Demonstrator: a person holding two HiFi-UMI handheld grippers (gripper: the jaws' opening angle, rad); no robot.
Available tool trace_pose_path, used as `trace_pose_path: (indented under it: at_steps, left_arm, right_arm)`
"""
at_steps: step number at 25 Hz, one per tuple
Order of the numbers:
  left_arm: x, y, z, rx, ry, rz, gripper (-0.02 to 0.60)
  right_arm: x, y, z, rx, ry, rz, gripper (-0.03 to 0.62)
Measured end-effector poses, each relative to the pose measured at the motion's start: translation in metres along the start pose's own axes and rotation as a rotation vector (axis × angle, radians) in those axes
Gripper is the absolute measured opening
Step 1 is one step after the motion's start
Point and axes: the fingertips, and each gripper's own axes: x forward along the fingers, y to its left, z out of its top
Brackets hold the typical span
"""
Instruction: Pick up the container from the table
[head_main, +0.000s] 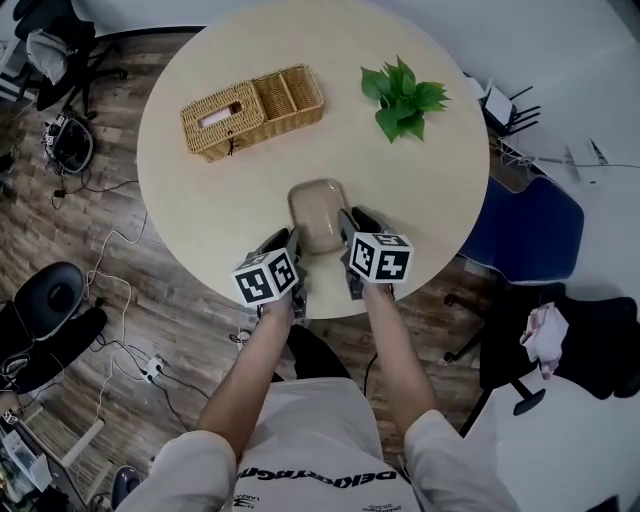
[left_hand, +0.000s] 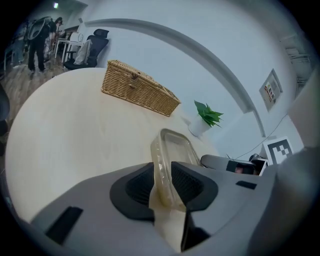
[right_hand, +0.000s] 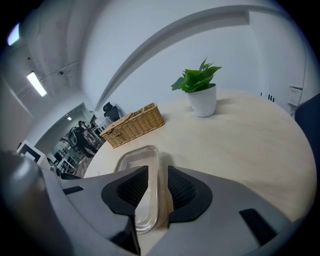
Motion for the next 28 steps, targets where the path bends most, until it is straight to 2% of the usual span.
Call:
trace_pose_path:
  at_steps: [4, 9, 13, 16, 20, 28]
  left_arm:
    - [0.005, 0.004, 0.003, -0.029, -0.005, -0.015, 0.123]
    - [0.01, 0.004, 0.006, -0.062, -0.009, -0.064, 0.123]
    - [0.014, 0.0, 0.009, -0.095, -0.013, -0.122, 0.075]
    - [0.015, 0.0, 0.008, -0.117, -0.006, -0.148, 0.064]
    - [0.01, -0.001, 0.011, -0.104, 0.012, -0.164, 0.057]
    - [-0.016, -0.004, 0.021, -0.064, -0.002, -0.167, 0.055]
  right_arm:
    - [0.009, 0.001, -0.003, -0.001, 0.037, 0.033, 0.15]
    - [0.014, -0.001, -0.006, 0.067, 0.038, 0.064, 0.146]
    - [0.017, 0.001, -0.006, 0.094, 0.033, 0.1, 0.118]
    - [0.012, 0.003, -0.006, 0.123, 0.029, 0.13, 0.095]
    - [0.004, 0.009, -0.005, 0.095, 0.022, 0.128, 0.09]
    - [-0.017, 0.033, 0.001, 0.07, -0.027, 0.108, 0.086]
